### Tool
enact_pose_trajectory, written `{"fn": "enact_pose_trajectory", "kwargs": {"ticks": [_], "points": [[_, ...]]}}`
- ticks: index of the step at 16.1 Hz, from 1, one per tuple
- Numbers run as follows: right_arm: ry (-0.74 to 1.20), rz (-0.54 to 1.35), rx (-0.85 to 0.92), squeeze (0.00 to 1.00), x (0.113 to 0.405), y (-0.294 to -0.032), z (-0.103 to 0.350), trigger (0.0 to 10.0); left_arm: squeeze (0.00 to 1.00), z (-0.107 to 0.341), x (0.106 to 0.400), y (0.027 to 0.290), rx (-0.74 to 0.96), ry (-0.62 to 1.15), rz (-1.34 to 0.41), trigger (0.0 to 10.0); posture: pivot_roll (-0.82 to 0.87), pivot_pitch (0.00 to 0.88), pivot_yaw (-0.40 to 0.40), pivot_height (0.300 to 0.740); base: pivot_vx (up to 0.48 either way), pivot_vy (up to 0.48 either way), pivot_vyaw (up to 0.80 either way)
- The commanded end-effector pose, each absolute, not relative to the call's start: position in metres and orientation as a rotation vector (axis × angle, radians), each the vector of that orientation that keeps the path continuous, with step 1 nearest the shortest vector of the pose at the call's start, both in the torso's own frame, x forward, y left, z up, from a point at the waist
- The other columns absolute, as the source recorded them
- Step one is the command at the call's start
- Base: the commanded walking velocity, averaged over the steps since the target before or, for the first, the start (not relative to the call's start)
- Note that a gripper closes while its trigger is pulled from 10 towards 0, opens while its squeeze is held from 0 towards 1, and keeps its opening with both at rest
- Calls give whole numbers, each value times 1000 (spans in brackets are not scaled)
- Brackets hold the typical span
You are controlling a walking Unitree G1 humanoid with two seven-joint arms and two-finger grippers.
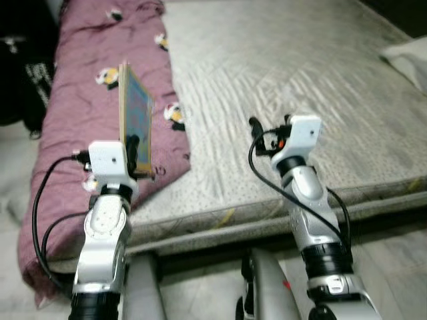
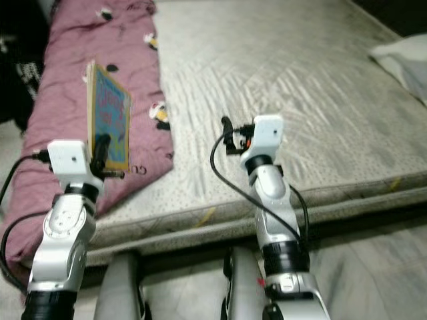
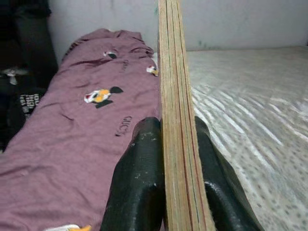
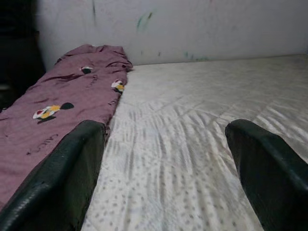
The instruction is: Clean up the room
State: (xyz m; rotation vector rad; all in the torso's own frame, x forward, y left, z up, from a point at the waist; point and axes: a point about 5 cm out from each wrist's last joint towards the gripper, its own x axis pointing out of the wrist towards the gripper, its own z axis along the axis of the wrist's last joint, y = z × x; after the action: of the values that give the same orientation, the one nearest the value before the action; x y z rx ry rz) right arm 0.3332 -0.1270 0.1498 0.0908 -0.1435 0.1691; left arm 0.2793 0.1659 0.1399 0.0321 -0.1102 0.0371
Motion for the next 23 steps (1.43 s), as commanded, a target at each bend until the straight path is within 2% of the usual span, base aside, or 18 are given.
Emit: {"fn": "enact_pose_trajectory", "kwargs": {"ticks": [1, 7, 23], "points": [[-159, 156, 90, 0, 335, -129, 154, 10000, 0, 146, 281, 168, 50, -137, 43, 10000, -5, 0, -27, 674, 0, 0, 0], [-160, 134, 78, 0, 336, -133, 154, 10000, 0, 140, 281, 166, 42, -98, 38, 10000, -7, 0, -22, 739, 0, 0, 0], [-86, 76, 35, 0, 327, -138, 130, 10000, 0, 134, 275, 159, 50, -77, -3, 10000, 7, 0, -31, 740, 0, 0, 0]]}}
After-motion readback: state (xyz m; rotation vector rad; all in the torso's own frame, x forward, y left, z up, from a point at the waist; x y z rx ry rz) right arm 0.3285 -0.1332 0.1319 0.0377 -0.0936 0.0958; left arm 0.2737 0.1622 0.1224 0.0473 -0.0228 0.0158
